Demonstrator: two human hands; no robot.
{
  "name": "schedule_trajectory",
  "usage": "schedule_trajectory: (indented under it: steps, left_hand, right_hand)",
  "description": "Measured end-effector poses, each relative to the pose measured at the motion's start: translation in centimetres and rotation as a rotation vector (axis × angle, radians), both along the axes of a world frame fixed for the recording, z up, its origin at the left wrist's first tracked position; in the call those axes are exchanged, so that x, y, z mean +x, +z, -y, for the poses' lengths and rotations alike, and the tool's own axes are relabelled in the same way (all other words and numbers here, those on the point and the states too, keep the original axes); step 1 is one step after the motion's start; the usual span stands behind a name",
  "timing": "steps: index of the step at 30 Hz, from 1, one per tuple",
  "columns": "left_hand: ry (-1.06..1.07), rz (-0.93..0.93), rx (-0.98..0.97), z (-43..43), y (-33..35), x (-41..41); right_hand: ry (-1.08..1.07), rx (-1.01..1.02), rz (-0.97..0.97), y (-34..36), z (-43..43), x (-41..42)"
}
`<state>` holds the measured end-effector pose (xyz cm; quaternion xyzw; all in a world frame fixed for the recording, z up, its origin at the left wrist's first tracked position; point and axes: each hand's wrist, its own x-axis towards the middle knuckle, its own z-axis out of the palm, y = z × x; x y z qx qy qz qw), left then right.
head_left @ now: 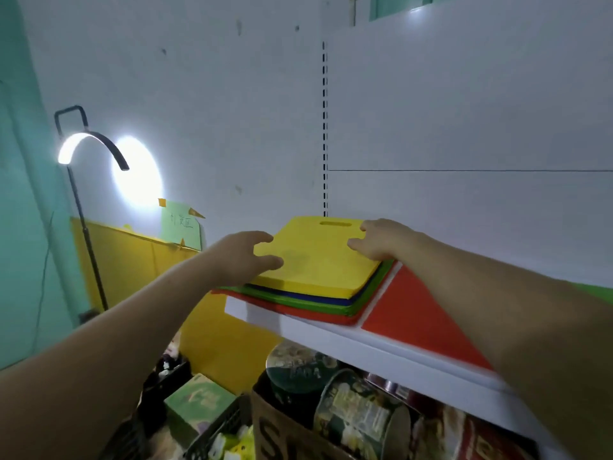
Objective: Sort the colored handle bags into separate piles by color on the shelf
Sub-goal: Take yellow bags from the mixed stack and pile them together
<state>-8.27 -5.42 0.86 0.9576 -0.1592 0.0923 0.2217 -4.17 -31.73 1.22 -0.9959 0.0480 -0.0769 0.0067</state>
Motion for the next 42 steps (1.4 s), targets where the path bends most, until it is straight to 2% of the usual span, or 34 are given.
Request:
schedule_trajectory:
  steps: [10, 15, 19, 27, 33, 38, 42]
  left_hand:
    - [-0.281, -0.058, 0.136, -2.8, -0.5, 10.6]
    - [-0.408, -0.196, 0.124, -2.5, -2.1, 12.0]
    - [-0.448, -0.178, 0.096, -2.4, -2.7, 12.0]
    - [-0.446, -0.133, 0.098, -2.7, -3.0, 11.5]
    - [-0.412, -0.143, 0.106, -2.8, -2.9, 11.4]
    - [-0.339, -0.229, 0.036, -2.9, -2.7, 11.9]
    - [-0.323, -0.266, -0.040, -3.0, -2.4, 12.3]
  right_hand:
    - [-0.370, 0.113, 0.081, -1.8, -2.5, 2.1]
    - [-0.491, 0.147, 0.114, -2.8, -3.0, 1.4]
    - [-0.539, 0.094, 0.239, -3.1, -3.8, 0.9]
    - [-0.510, 0.015, 0.405, -3.6, -4.1, 0.3]
    - [-0.286, 0.248, 0.623, -3.8, -3.9, -0.1]
    - [-0.116, 0.331, 0.762, -3.2, -4.7, -0.9]
    - [-0.057, 0.394, 0.865, -2.9, -4.8, -1.2]
